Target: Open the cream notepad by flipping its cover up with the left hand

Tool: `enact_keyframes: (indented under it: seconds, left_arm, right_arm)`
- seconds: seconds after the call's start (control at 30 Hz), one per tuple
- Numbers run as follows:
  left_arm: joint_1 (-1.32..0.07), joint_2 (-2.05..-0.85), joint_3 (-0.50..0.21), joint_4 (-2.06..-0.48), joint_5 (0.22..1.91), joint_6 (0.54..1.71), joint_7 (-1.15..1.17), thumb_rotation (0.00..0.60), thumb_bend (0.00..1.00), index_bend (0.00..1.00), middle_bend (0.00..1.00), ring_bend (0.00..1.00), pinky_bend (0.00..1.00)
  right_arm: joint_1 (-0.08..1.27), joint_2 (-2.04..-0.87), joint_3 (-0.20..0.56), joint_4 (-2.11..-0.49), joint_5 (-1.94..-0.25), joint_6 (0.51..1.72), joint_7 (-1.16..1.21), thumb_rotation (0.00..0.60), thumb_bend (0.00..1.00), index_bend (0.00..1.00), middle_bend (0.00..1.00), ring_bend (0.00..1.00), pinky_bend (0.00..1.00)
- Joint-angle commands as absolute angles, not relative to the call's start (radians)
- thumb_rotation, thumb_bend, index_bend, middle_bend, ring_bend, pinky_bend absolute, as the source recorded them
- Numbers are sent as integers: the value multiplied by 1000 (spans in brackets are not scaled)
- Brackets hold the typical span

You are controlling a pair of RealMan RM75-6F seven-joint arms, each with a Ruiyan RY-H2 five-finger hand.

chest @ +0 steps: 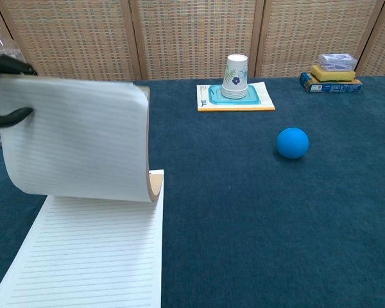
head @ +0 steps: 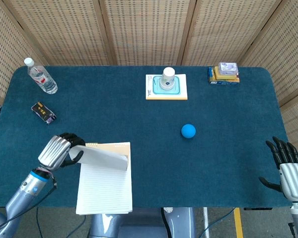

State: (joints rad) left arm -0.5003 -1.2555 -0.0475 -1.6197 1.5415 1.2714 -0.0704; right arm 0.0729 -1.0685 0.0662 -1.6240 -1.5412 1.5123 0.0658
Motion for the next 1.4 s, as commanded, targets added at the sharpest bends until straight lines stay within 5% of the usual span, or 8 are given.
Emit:
enact_keyframes:
  seconds: [0.03, 0.27, 0.6, 0.67, 0.73, 0.83, 1.1, 1.4]
  left_arm:
    - [-606, -1235, -186, -1645, 1344, 1114, -42, 600, 573, 746, 595, 430, 436]
    - [-745, -1272, -310, -1521, 1051, 925, 67, 600, 574, 746, 596, 431, 436]
    - [-881, -1432, -366, -1177, 889, 813, 98, 600, 534, 710, 584, 431, 415]
    - [-911, -1470, -358, -1083, 895, 772, 98, 600, 457, 628, 529, 381, 315]
    - [-933, -1498, -351, -1012, 905, 732, 85, 600, 245, 315, 265, 155, 84]
    - [-952, -1536, -345, -926, 899, 684, 70, 600, 17, 5, 1, 0, 0]
    - [-936, -1562, -364, -850, 1030, 770, -127, 600, 0, 0, 0, 0, 0]
    - [-761, -1331, -294, -1186, 1171, 962, -172, 600, 0, 0, 0, 0, 0]
  right_arm:
    - [75, -1071, 70, -1620, -1532, 1506, 62, 600, 0, 0, 0, 0, 0]
    - [83, -1086, 85, -1603, -1501, 1493, 47, 600, 0, 0, 0, 0, 0]
    - [90, -1094, 103, -1601, -1444, 1469, -1, 600, 0, 0, 0, 0, 0]
    - [96, -1099, 106, -1600, -1431, 1456, -21, 600, 0, 0, 0, 0, 0]
    - [101, -1105, 107, -1598, -1421, 1443, -32, 600, 0, 0, 0, 0, 0]
    - [105, -1111, 110, -1592, -1413, 1438, -51, 600, 0, 0, 0, 0, 0]
    - [101, -1117, 111, -1598, -1414, 1453, -71, 600, 0, 0, 0, 0, 0]
    - [98, -1109, 102, -1600, -1448, 1465, -35, 600, 0, 0, 0, 0, 0]
